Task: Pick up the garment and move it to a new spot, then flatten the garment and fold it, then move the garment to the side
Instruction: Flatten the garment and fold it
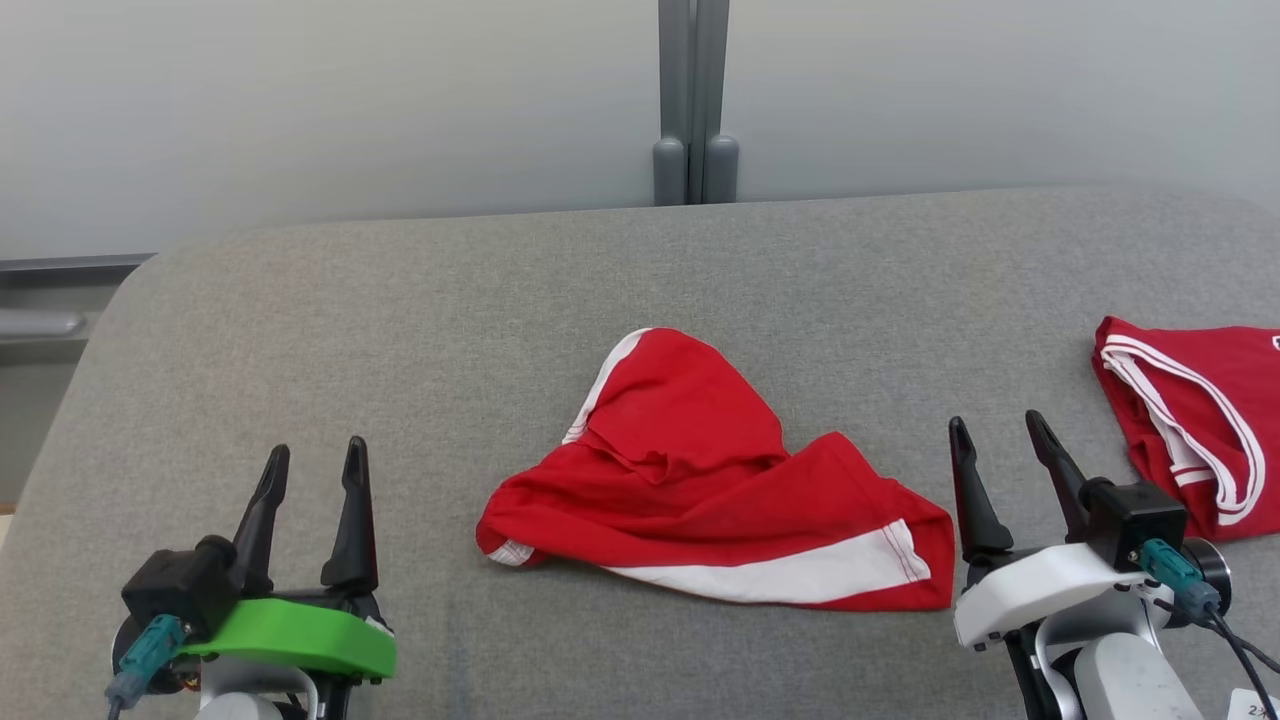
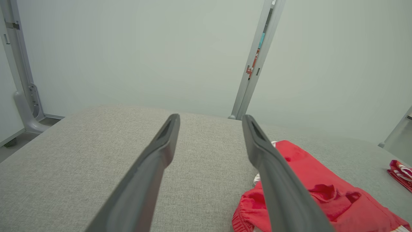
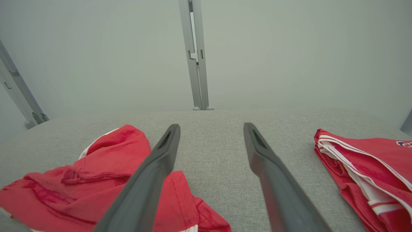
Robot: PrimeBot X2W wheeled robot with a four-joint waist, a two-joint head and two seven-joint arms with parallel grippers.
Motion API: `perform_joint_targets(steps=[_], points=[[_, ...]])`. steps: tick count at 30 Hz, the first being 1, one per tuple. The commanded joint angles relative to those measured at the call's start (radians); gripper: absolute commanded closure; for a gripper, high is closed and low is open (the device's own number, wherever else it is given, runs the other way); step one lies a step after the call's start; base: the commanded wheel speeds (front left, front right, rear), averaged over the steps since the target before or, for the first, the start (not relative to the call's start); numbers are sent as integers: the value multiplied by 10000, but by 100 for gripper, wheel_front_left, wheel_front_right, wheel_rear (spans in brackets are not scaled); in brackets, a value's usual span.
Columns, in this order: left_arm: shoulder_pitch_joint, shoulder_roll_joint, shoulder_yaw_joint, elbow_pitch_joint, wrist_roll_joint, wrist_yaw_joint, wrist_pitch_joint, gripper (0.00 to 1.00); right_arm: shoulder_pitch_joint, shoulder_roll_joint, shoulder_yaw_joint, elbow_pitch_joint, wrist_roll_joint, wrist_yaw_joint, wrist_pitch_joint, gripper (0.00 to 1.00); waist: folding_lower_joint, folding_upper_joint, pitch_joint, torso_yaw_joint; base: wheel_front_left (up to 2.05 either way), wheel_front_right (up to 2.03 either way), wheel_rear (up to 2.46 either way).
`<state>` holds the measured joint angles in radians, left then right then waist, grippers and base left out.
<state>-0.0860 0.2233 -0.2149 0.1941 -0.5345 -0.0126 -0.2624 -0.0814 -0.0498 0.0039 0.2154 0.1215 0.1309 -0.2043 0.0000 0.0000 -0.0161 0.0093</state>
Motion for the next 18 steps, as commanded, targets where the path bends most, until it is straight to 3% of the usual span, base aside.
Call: perform_joint_targets(steps=[1, 7, 18], points=[[261, -169, 262, -98, 398, -162, -24, 0, 157, -17, 1, 65, 87, -6, -60, 0, 0, 0, -31, -14, 0, 0, 0], [511, -614, 738, 83, 1497, -668, -24, 0, 190, -16, 135, 303, 215, -6, -47, 0, 0, 0, -156, -33, 0, 0, 0], [259, -935, 1036, 848, 1854, -1058, -25, 0, 183, -17, 201, 471, 296, -6, 110, 0, 0, 0, -263, -114, 0, 0, 0]])
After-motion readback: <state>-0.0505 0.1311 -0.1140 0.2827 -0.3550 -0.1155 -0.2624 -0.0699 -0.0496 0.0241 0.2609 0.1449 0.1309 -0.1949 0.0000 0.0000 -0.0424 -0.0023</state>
